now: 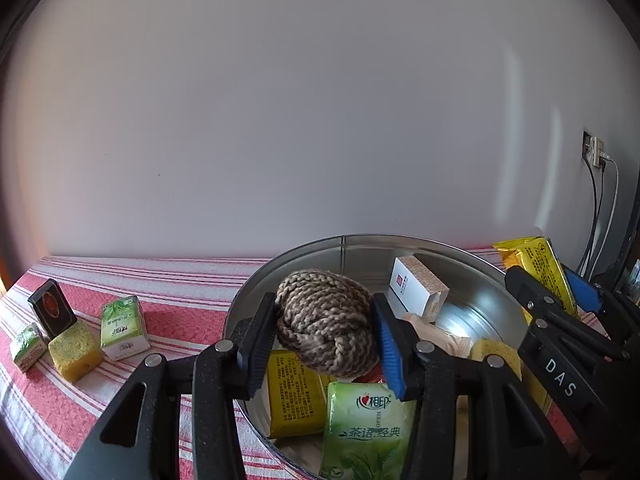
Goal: Organize objects
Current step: 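Carry the rope ball and yellow packet over the tin and open both tools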
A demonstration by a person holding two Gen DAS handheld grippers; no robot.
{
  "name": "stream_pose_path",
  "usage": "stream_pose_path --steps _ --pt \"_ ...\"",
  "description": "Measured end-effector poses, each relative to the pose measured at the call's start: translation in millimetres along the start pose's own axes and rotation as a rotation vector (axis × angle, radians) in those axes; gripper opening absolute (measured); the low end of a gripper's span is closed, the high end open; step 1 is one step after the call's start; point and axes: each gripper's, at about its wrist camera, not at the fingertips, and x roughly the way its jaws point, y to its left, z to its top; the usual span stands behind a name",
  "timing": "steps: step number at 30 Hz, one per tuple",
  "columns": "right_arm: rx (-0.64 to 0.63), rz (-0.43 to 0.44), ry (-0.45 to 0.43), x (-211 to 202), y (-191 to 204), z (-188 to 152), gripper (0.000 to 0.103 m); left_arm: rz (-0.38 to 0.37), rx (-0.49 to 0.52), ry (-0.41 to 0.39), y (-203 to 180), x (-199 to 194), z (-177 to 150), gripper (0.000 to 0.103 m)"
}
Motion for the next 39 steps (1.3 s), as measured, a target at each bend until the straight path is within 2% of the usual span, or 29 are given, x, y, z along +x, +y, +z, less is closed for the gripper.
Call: stream_pose_path --steps 18,25,35,37,39 --pt "-0.008 0.007 0.027 8.1 3.7 -4.6 0.053 0.004 0.042 0.014 -0.5 7.8 0.8 0.049" --pt "-0.014 0.017 0.048 12.2 8.7 -7.4 0.053 0.061 0.055 0.061 4.8 19.4 0.8 0.049" --pt "-0.013 0.026 0.079 16.6 10.6 -10.9 0.053 0.044 0.06 0.102 0.6 22.3 -6.1 0.049" --pt "-0.009 0.039 0.085 16.8 10.1 -12.2 0.053 0.012 0.047 0.108 1.3 22.0 -6.5 0.054" --pt "0.006 0.06 0.102 18.8 8.6 -13.1 0.053 0.004 0.051 0.108 0.2 18.0 -5.2 0.064"
